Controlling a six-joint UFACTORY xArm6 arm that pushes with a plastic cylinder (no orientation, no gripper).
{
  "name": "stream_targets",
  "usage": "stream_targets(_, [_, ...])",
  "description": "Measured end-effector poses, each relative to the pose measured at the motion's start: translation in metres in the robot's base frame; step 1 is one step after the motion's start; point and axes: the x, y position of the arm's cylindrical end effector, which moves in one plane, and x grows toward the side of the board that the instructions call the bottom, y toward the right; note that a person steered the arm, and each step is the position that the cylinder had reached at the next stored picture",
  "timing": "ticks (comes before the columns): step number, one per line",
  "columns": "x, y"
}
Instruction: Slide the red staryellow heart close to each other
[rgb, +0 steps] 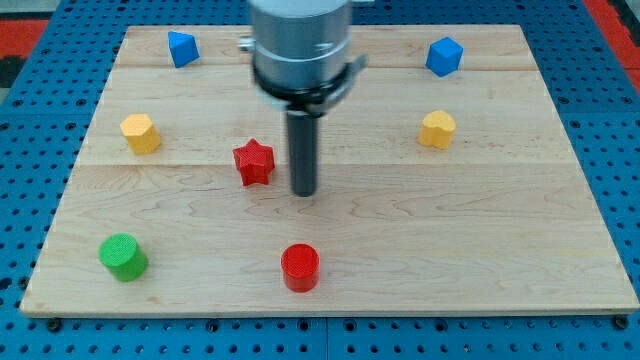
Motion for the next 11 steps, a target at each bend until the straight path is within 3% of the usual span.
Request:
stream_targets(1, [-0.026,-0.078])
stream_targets(2, [-0.051,-0.087])
stream_targets(4, [-0.085,0.125])
stream_targets(5, [-0.058,0.133])
stream_targets(6, [-0.023,0.187])
stream_targets(7, [-0.067,0.277])
stream_targets(8, [-0.116,0.227])
stream_targets(9, [-0.062,0.120])
stream_targets(10, [-0.059,0.131])
stream_targets(11, [0.000,0.200])
